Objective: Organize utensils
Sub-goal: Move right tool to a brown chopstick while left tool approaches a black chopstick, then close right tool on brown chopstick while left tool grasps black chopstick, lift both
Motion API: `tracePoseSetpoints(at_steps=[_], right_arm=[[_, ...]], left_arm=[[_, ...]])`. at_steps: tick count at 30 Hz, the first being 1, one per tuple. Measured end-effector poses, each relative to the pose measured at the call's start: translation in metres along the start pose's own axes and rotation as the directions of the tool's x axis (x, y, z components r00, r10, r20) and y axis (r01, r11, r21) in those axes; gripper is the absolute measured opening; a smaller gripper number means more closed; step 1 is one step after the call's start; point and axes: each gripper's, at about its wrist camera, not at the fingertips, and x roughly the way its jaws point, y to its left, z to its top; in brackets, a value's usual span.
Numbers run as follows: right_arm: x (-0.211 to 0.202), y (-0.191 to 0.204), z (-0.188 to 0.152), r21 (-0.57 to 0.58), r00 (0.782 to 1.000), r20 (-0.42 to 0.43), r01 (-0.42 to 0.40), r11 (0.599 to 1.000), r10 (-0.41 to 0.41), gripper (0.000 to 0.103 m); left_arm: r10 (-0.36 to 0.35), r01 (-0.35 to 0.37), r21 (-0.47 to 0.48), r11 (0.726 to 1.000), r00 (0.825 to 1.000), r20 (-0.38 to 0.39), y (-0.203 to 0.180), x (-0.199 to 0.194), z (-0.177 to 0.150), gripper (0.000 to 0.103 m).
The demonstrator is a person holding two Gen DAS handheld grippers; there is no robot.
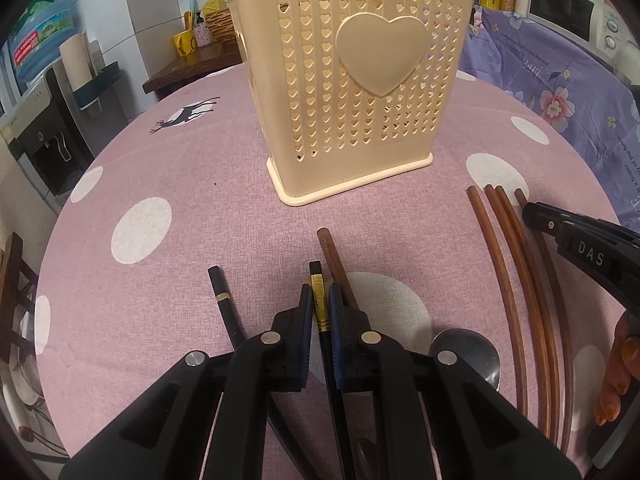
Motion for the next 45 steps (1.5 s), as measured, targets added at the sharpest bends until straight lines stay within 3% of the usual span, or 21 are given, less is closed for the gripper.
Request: tracePoseSetpoints(at_steps=[9,18,22,31,36,45], right_arm=[[-0.007,-0.003,0.0,0.016,0.999,0.035,-0.034,0.999,0.033,0.009],[-0.044,-0.013,0.007,0.034,0.982,0.144,-0.128,0.991,0.122,0.008],[-0.075,-0.02,0.009,0.026,0.958,0.215,-0.198,0.98,0.188,0.008],[-0.16,-0.032,0.011,-0.053,0.874,0.362,-0.327,0.944,0.323,0.008],[-0.181,-0.037,0.008,-0.088,0.852,0.371,-0.364,0.927,0.37,0.008],[-0.193,-0.034,0.005,-0.134,0.838,0.37,-0.378,0.916,0.4,0.008]], left_arm=[[-0.016,0.017,-0.028,0.999,1.0,0.022,0.007,-0.004,0.002,0.008],[-0.045,0.055,-0.074,0.996,0.992,0.12,0.024,-0.038,0.007,0.008],[-0.067,0.087,-0.096,0.992,0.979,0.191,0.036,-0.066,0.009,0.008],[-0.116,0.167,-0.124,0.978,0.933,0.341,0.057,-0.133,0.007,0.008],[-0.126,0.184,-0.12,0.976,0.917,0.38,0.063,-0.154,0.001,0.008],[-0.11,0.17,-0.104,0.98,0.897,0.429,0.065,-0.177,-0.004,0.008]])
